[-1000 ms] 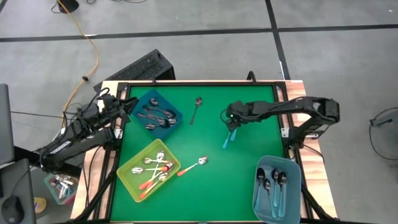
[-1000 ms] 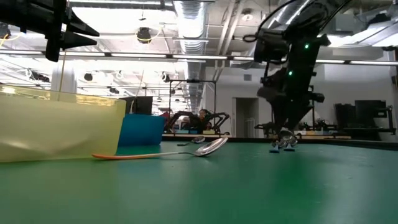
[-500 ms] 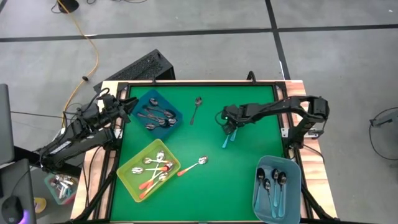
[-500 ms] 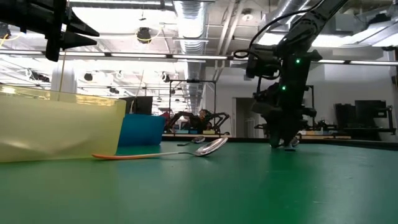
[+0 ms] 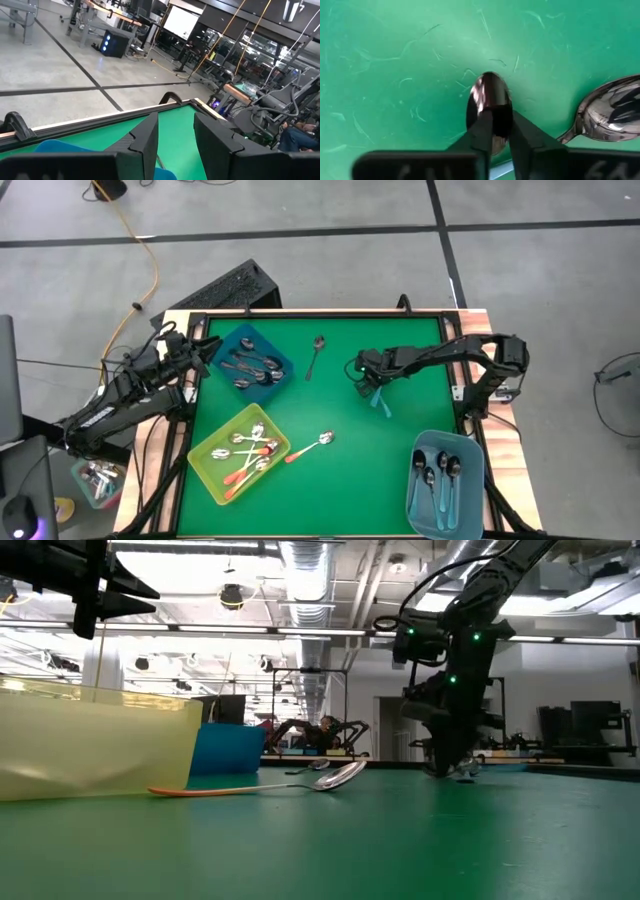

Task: Sort silverware by color (type)
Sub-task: Put the blue spoon into the blue bin

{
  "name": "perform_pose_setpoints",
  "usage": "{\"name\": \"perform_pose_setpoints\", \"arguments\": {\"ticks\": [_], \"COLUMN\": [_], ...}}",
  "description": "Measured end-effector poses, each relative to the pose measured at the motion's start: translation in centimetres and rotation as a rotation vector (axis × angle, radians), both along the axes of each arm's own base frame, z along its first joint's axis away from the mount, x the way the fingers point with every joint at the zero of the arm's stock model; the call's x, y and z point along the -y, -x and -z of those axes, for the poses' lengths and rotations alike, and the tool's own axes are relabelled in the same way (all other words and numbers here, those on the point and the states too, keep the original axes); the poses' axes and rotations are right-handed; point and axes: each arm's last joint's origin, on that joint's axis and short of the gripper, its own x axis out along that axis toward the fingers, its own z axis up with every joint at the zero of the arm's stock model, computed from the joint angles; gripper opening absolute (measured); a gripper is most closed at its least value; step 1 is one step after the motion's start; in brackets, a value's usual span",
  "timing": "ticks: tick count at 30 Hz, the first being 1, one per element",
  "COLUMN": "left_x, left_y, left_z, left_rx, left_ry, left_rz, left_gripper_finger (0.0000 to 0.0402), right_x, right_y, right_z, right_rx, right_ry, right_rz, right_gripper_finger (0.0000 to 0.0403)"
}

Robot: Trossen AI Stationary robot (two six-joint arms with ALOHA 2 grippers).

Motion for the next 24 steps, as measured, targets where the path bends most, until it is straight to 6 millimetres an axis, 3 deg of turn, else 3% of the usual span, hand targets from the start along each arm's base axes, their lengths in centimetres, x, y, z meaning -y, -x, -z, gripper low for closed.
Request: {"name": "perform_pose_setpoints", "arguments": {"ticks": [6,14,24], "left_x": [0.0,0.0,0.0], "left_y": [0.0,0.0,0.0], "left_z": [0.2,0.6,0.6], "left_rx": [-0.022,-0.043,-0.040], "left_ry": [0.012,0.043,0.042], "left_rz": [-0.001,-0.002,-0.003], "left_gripper_finger": [0.0110,0.0110,0.0110], "right_x": [-0.1,-0.3,-0.8], "right_y": [0.0,0.0,0.8], "right_z": [-0.3,-1.9,-5.6], "right_rx": [0.020,0.109,0.262], "right_ry": [-0.002,0.011,0.040], "right_rz": [-0.004,-0.013,0.014], "right_gripper_finger": [0.0008,0.0006,0.0005]}}
